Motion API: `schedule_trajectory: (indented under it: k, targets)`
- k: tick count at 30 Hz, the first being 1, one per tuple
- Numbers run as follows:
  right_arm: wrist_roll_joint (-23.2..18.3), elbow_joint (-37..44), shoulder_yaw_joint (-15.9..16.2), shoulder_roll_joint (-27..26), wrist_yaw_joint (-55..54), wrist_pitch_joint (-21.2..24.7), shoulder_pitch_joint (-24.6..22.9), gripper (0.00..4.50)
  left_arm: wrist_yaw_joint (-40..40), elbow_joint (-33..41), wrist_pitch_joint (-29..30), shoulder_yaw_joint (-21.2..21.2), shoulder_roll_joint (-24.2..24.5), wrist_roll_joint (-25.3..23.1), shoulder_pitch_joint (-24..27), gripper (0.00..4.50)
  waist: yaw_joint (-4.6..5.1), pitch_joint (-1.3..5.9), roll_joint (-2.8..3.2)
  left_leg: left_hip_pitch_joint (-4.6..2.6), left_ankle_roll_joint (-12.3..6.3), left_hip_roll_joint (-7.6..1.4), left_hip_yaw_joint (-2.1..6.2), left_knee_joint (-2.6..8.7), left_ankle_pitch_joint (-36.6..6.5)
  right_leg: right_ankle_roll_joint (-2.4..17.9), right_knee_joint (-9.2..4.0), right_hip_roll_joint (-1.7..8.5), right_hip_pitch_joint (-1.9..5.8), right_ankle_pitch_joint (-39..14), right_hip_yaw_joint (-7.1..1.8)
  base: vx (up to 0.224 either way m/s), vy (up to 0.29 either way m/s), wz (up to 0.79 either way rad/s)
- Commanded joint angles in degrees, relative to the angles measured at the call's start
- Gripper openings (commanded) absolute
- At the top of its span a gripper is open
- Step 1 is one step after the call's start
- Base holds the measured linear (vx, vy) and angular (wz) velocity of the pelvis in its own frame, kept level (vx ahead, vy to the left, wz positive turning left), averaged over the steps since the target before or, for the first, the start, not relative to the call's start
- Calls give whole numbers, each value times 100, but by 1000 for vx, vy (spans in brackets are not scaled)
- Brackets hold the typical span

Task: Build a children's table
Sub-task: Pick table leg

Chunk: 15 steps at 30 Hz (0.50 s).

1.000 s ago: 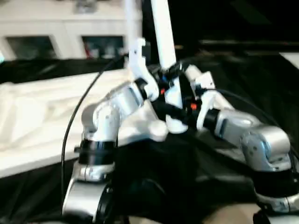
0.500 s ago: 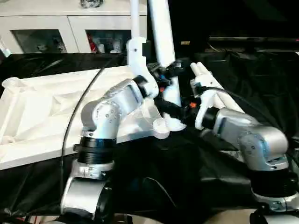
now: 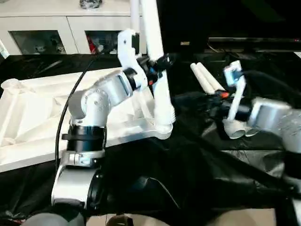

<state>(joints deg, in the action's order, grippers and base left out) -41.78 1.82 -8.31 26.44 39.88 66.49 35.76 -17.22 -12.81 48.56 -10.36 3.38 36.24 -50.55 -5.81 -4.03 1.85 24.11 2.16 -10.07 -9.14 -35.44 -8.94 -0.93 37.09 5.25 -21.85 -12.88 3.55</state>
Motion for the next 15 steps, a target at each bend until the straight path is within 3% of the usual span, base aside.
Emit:
schedule_trajectory:
  k: [1, 11, 15]
  targets:
    - [264, 95, 221, -44, -50, -333, 83, 309, 58, -27, 14, 76, 4, -120, -138, 189, -9, 451, -117, -181, -92, -220, 23, 384, -493, 1404, -442, 307, 256, -64, -219, 0, 0, 0]
    - [1028, 261, 1117, -1048, -1169, -843, 265, 309, 419, 411, -285, 453, -306, -445, -61, 189, 65, 429, -114, -193, 60, -247, 19, 441, -704, 1309, -476, 305, 217, -376, -230, 0, 0, 0]
    - [1163, 194, 1221, -1139, -1252, -917, 258, 309, 440, 388, -336, 456, -322, -495, -81, 188, 69, 421, -107, -195, 115, -234, 13, 456, -742, 1208, -483, 289, 219, -341, -236, 0, 0, 0]
